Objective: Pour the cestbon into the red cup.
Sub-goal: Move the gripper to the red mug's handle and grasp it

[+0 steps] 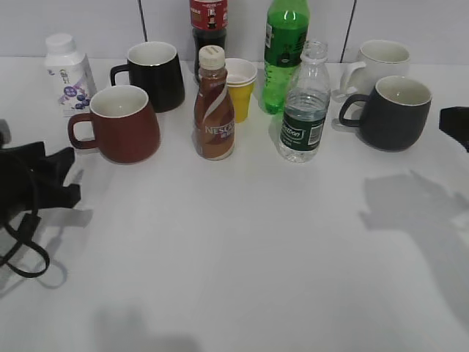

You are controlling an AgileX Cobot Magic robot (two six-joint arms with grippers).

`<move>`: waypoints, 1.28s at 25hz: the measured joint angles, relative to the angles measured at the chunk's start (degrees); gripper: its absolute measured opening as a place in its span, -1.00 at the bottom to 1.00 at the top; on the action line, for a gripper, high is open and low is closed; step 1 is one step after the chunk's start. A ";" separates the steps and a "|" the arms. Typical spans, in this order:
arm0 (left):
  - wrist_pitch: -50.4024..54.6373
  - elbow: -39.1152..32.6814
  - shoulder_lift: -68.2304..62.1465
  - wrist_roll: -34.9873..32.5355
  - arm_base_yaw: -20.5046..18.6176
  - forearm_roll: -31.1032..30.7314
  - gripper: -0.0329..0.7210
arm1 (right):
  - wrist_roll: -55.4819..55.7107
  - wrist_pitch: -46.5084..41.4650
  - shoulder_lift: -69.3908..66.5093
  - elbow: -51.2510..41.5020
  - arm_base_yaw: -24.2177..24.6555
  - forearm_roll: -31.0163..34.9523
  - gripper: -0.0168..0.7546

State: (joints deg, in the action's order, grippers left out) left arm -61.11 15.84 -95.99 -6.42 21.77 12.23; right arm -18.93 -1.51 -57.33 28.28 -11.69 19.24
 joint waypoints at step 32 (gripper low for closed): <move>11.85 17.63 -11.19 0.00 -8.27 -8.07 -0.10 | 0.00 1.94 -2.37 0.10 -0.10 0.47 0.55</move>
State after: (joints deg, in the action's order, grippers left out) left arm -49.26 33.47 -107.17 -6.42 13.50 4.16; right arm -18.93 0.43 -59.70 28.39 -11.79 19.71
